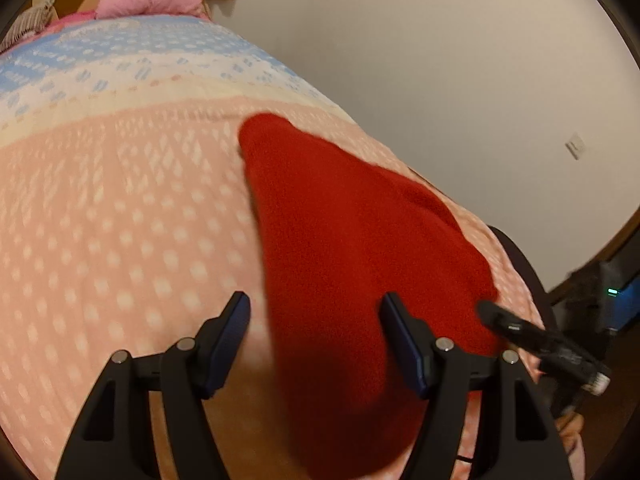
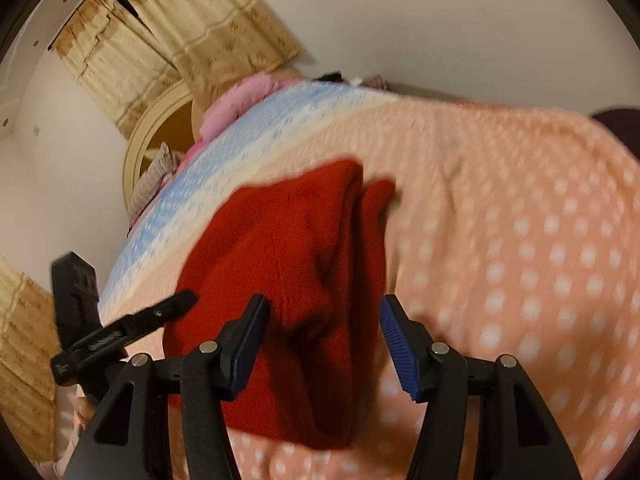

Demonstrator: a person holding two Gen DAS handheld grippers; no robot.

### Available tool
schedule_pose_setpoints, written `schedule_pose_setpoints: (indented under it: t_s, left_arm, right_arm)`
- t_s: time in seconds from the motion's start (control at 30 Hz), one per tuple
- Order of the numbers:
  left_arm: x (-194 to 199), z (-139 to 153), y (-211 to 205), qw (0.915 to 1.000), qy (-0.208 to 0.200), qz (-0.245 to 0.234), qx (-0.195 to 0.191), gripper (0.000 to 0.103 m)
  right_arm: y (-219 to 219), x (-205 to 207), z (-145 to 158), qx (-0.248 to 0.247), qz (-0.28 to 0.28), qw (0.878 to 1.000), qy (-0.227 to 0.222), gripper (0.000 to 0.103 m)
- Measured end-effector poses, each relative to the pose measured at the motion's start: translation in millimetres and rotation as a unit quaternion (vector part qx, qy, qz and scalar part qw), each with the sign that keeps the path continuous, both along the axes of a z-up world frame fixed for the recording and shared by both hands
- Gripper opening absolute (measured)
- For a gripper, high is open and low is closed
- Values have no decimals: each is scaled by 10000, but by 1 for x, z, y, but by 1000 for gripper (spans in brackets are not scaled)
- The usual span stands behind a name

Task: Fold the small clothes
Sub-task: 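Press the folded bundle flat and open both grippers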

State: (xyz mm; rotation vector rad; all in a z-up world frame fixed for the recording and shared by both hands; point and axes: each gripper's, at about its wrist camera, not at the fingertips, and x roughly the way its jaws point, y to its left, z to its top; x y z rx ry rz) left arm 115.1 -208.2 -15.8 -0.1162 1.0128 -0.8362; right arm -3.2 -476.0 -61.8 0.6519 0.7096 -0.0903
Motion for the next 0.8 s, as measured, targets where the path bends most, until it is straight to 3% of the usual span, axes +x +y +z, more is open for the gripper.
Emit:
schedule_pose_setpoints:
  t_s: [0.13,0.2,0.3,0.33,0.37,0.5,0.57,0.73,0.8]
  left_arm:
    - [-17,-6,8,9994,294,-138,-146,71]
    - [-21,-13,8,9988,415,-205,-144,71]
    - [-28,-13,5,9996,199,-195,-60,71]
    - [-31,-12,1,9997,148,-218,1,70]
    - [-33,-11,0,9997,120,-226,30,66]
    - [-43,-4,3,9994,-49,-225,247,53]
    - [-44,-2,5,9990,-108,-222,361,52]
    - [-47,-9,5,9977,-192,-215,608,53]
    - [-53,-6,7,9960,-409,-188,767,58]
  right_arm:
    - [1,-6,-21,510,-46,9987,8,59]
    - [10,-11,-21,436,39,9990,16,59]
    - [27,-18,-23,283,43,9996,87,58]
    - [30,-20,-23,220,44,9997,117,53]
    - [34,-20,-22,161,42,9997,175,39]
    - [44,-22,-20,232,-73,9992,320,26]
    - [49,-24,-18,286,-10,9990,333,22]
    - [46,-37,-31,439,-154,9980,424,21]
    - [41,-42,-36,657,-198,9971,342,22]
